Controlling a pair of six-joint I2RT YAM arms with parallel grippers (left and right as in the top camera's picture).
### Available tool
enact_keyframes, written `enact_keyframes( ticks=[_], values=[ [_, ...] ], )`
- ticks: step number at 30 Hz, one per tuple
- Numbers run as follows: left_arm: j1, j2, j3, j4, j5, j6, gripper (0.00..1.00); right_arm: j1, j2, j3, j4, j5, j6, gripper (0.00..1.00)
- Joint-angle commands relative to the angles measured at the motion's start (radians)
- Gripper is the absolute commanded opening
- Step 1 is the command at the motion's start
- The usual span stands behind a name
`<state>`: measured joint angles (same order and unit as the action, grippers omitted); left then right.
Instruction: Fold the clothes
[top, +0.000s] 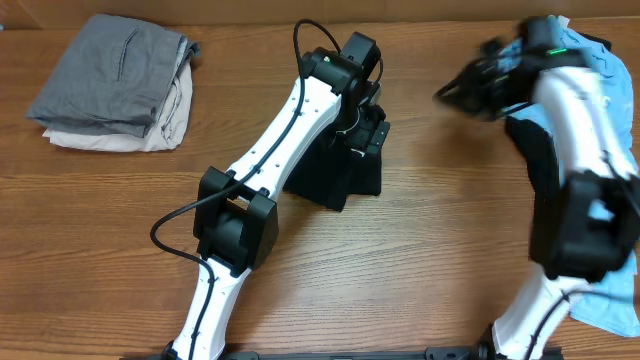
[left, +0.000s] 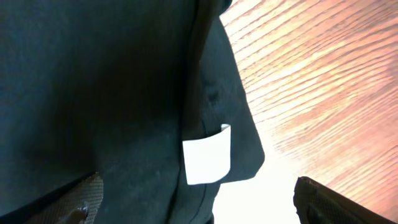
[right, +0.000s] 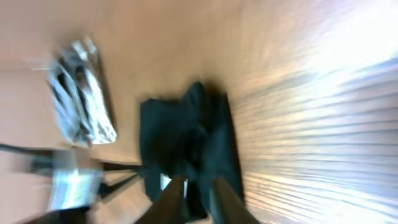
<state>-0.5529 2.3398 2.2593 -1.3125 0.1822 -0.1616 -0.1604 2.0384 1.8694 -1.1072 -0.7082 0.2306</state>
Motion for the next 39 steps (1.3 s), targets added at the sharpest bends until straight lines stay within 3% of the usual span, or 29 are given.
enact_keyframes(
  ticks=[1,7,14,26,32,36,39],
  values=[
    [0.0,-0.021,0.054,-0.031,0.0,0.002,1.0,-0.07,-0.089,0.086,-0.053,0.029,-0.029,0.27],
    [-0.053,-0.004,0.026,-0.026,-0.018,-0.02,1.0,-0.123,-0.097,0.085,-0.146,0.122,-0.082,0.35],
    [-0.116,0.032,0.0,0.074,-0.025,-0.082,1.0,-0.123,-0.097,0.085,-0.17,0.147,-0.083,0.36],
    [-0.15,0.18,0.0,0.157,-0.194,-0.153,1.0,-0.123,-0.097,0.085,-0.19,0.173,-0.105,0.36],
    [-0.146,0.179,0.0,0.138,-0.281,0.003,1.0,-0.123,-0.097,0.085,-0.192,0.173,-0.105,0.37],
    [-0.137,0.179,0.0,0.065,-0.411,0.135,1.0,-0.123,-0.097,0.084,-0.193,0.173,-0.105,0.37],
    [-0.13,0.179,0.0,0.013,-0.51,0.164,1.0,-0.123,-0.097,0.082,-0.196,0.174,-0.105,0.37]
  ],
)
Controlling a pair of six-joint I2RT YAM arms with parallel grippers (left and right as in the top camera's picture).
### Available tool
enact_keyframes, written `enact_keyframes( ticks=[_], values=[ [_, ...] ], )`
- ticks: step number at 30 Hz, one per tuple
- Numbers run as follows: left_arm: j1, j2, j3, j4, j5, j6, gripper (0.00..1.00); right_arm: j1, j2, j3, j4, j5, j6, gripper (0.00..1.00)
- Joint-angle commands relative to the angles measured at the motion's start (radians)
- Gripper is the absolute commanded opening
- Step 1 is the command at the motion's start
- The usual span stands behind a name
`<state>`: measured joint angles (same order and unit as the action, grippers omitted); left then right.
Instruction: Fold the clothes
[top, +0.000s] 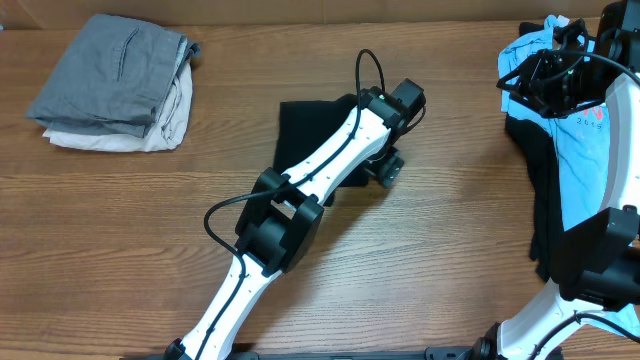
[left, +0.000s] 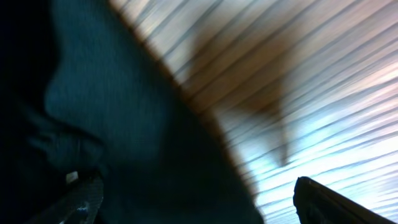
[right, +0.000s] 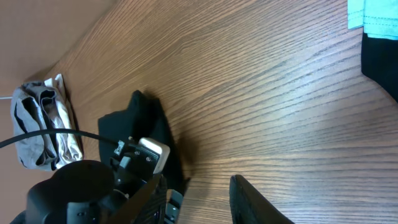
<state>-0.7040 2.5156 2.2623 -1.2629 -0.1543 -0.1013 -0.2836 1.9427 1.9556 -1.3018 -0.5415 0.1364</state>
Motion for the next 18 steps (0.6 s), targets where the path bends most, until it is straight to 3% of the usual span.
enact_keyframes(
  ticks=[1,4,6,15,18],
  values=[
    [0.022,0.003,-0.003,-0.05,-0.191,0.116,1.0,0.0,-0.001,-0.004,-0.002,0.008,-0.011,0.37],
    [0.026,0.003,-0.003,-0.061,-0.193,0.209,1.0,0.001,-0.001,-0.004,-0.002,0.01,-0.011,0.37],
    [0.026,0.002,0.008,-0.073,-0.191,0.203,1.0,0.001,-0.001,-0.004,-0.003,0.01,-0.014,0.38],
    [0.063,-0.069,0.213,-0.388,-0.185,-0.086,1.0,0.001,-0.001,-0.004,-0.01,0.071,-0.014,0.42],
    [0.102,-0.102,0.216,-0.427,-0.137,-0.117,1.0,0.001,-0.001,-0.004,-0.012,0.088,-0.015,0.43]
  ],
)
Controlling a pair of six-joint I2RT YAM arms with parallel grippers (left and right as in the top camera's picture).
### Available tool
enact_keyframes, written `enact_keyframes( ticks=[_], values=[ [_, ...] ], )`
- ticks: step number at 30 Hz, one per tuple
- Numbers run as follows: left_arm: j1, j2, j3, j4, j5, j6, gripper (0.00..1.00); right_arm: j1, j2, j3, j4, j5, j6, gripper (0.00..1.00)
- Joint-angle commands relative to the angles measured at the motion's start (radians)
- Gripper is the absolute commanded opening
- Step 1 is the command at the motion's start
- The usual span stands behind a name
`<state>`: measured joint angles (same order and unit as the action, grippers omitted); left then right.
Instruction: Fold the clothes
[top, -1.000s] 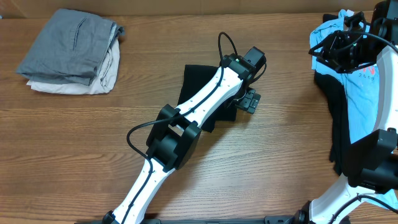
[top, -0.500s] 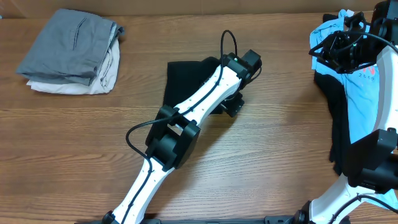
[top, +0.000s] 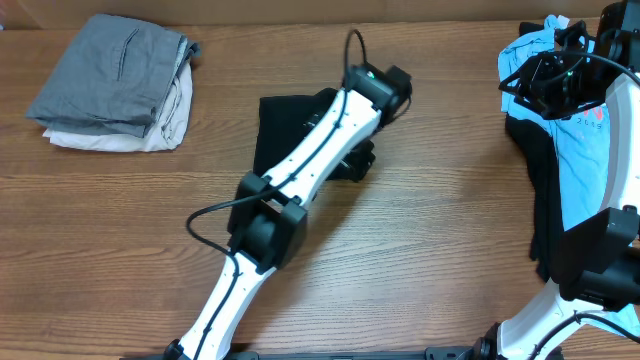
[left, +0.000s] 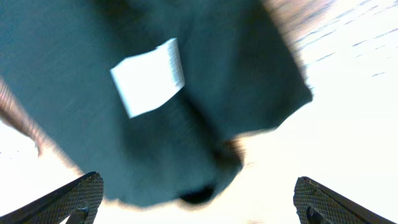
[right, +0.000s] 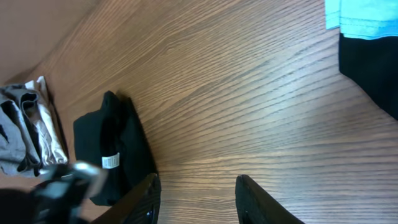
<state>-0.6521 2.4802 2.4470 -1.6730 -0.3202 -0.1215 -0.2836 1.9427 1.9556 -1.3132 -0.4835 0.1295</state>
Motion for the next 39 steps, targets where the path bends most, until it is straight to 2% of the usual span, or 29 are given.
enact_keyframes(
  ticks=[1,4,6,10,11,13,15,22,26,28,31,33,39],
  values=[
    [0.07,-0.073,0.029,-0.017,0.085,-0.096,0.99,0.001,-0.001,-0.004,-0.002,0.04,-0.008,0.44],
    [0.118,-0.074,0.016,-0.017,0.209,-0.097,0.91,0.001,-0.001,-0.004,-0.01,0.046,-0.018,0.45],
    [0.142,-0.074,-0.009,-0.017,0.249,-0.105,0.8,0.001,-0.001,-0.004,-0.021,0.047,-0.03,0.45],
    [0.163,-0.074,-0.094,-0.009,0.289,-0.1,0.43,0.001,-0.001,-0.004,-0.024,0.057,-0.03,0.46],
    [0.163,-0.074,-0.117,-0.003,0.311,-0.09,0.31,0.001,-0.001,-0.004,-0.023,0.057,-0.03,0.46],
    [0.153,-0.074,-0.158,0.021,0.364,-0.063,0.15,0.001,-0.001,-0.004,-0.024,0.057,-0.03,0.47],
    [0.139,-0.074,-0.191,0.047,0.383,-0.054,0.13,0.001,-0.001,-0.004,-0.024,0.057,-0.03,0.47],
    [0.115,-0.074,-0.275,0.17,0.388,-0.059,0.13,0.001,-0.001,-0.005,-0.036,0.058,-0.031,0.49],
    [0.115,-0.074,-0.266,0.226,0.426,-0.058,0.12,0.001,-0.001,-0.005,-0.035,0.058,-0.031,0.49],
    [0.109,-0.074,-0.232,0.262,0.533,-0.043,0.08,0.001,-0.001,-0.005,-0.03,0.057,-0.03,0.49],
    [0.098,-0.074,-0.208,0.278,0.543,-0.031,0.09,0.001,-0.001,-0.005,-0.029,0.057,-0.03,0.5],
    [0.087,-0.074,-0.203,0.276,0.541,0.001,0.04,0.001,-0.001,-0.005,-0.032,0.057,-0.03,0.5],
    [0.118,-0.101,-0.133,0.188,0.338,-0.033,0.04,0.001,-0.001,-0.005,-0.031,0.071,-0.031,0.5]
  ],
)
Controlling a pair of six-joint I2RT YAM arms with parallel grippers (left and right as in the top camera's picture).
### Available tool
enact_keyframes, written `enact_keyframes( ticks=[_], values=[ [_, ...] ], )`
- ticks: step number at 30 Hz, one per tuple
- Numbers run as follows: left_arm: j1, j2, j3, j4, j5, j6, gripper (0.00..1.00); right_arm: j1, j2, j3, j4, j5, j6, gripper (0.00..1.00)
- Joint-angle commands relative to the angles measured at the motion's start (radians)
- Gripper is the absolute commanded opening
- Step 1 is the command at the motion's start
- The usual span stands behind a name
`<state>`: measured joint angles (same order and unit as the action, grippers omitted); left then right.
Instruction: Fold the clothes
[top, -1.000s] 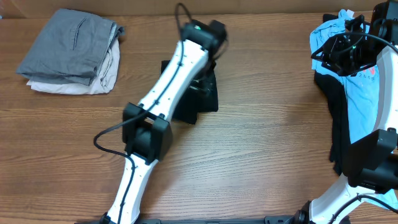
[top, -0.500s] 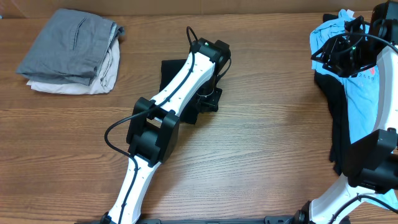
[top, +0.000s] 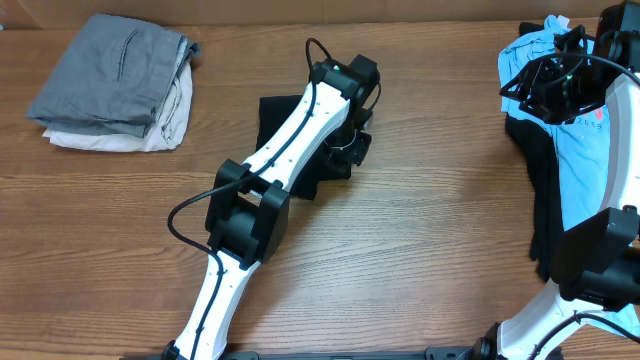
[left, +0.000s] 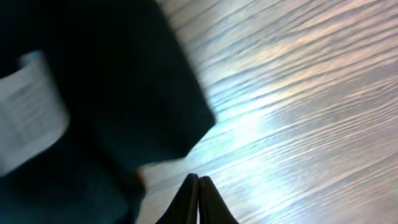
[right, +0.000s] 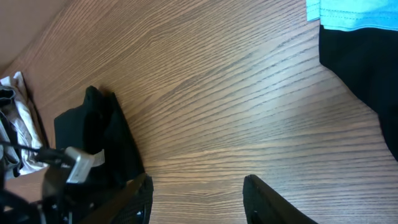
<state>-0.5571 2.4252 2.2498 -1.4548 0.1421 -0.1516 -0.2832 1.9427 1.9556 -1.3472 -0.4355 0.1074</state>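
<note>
A folded black garment (top: 295, 140) lies mid-table; the left wrist view shows its edge (left: 93, 93) and a white label (left: 28, 115). My left gripper (top: 352, 150) is at the garment's right edge, its fingers (left: 199, 180) shut together over bare wood with nothing between them. At the far right my right gripper (top: 540, 85) is open and empty (right: 199, 193) beside the unfolded pile of light blue (top: 585, 130) and black clothes (right: 367, 68). The black garment (right: 93, 143) also shows in the right wrist view.
A stack of folded grey and white clothes (top: 115, 80) sits at the back left. The left arm's white links (top: 290, 160) cross over the black garment. The wooden table (top: 440, 230) spreads between the garment and the pile.
My left gripper was open above the black garment with its label below; now it is shut at the garment's right edge over wood. The right gripper stays open by the pile.
The black garment first stood bunched under my open left gripper, with the right arm blurred nearby. Then it lay flatter mid-table and the right arm was over the pile at the right. The left gripper stayed open over it and is now shut beside it.
</note>
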Motion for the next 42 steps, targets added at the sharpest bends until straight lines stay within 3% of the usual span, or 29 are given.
enact_keyframes(
  ticks=[1,13,27,42],
  values=[
    [0.034,-0.054,0.07,-0.038,-0.138,-0.002,0.05,0.001,-0.001,-0.005,0.003,0.029,-0.01,0.51],
    [0.143,-0.071,0.051,0.007,-0.145,-0.002,0.04,0.001,-0.001,-0.005,0.003,0.035,-0.011,0.51],
    [0.108,-0.07,-0.152,0.106,-0.039,-0.035,0.04,0.0,-0.001,-0.005,0.006,0.035,-0.011,0.52],
    [0.065,-0.071,-0.121,0.087,0.159,-0.035,0.04,0.001,-0.001,-0.005,0.018,0.043,-0.011,0.54]
  ],
)
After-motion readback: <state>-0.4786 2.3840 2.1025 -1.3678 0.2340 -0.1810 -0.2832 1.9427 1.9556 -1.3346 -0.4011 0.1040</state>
